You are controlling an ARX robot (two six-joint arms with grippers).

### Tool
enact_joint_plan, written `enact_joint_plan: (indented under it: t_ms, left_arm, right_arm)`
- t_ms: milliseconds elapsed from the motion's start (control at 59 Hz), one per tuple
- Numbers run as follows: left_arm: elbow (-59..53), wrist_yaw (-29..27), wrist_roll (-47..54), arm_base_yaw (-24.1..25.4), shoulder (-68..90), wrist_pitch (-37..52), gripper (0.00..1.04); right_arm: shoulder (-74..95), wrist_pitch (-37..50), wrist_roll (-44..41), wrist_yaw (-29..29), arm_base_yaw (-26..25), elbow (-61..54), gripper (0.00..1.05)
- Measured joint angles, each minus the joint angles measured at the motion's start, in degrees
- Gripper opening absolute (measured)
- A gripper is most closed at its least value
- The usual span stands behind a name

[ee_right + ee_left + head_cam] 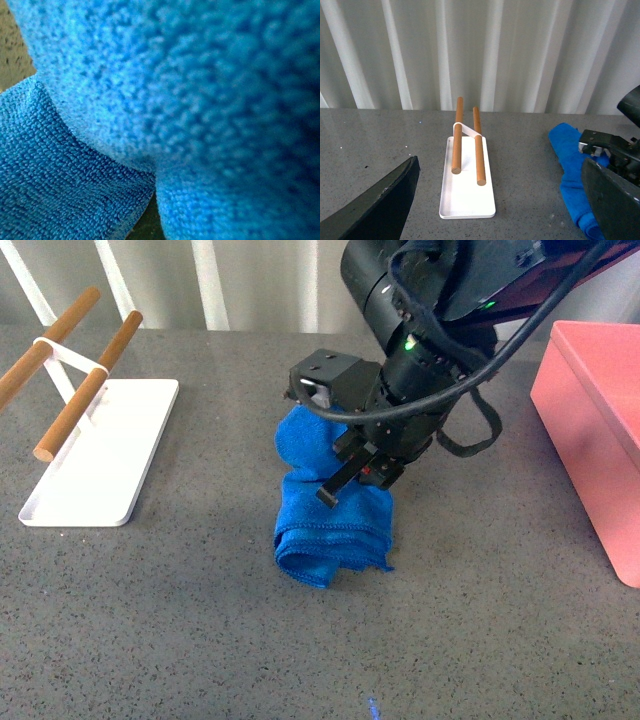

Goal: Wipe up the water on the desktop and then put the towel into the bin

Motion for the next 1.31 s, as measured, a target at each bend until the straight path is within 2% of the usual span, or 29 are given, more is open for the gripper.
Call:
enact_joint_plan:
  t_ms: [203,407,508,644,763,898,1305]
  left_arm:
    - [0.00,0.00,0.00,0.00,0.00,0.00,0.98]
    - [0.00,0.00,0.00,0.00,0.00,0.00,0.98]
    - [0.00,0.00,0.00,0.00,0.00,0.00,0.98]
    - [0.00,0.00,0.00,0.00,0.00,0.00,0.98]
    - [0.00,0.00,0.00,0.00,0.00,0.00,0.98]
    - [0.00,0.00,0.00,0.00,0.00,0.00,0.98]
    - [0.00,0.00,0.00,0.00,0.00,0.00,0.98]
  right_arm:
    - [-8.96,3.19,0.31,-4.57,-1.79,-2.60,0.04]
    - [-19.96,-3.78,4.33,-4.85,-4.72,4.13,0.04]
    - [-23.04,-7.67,5.46,-2.64,-7.04,8.26,0.04]
    - [-25.59,-12.55,7.34,5.27,-10.99,11.74,0.04]
    - [-26.51,-17.27,9.57,11.04,-14.40,12.48,0.04]
    - [-27.28,-19.43,10.25,14.60,-17.20,11.02,0.04]
    - [-30.99,-18.64,10.10,13.27,-25.20,3.56,0.04]
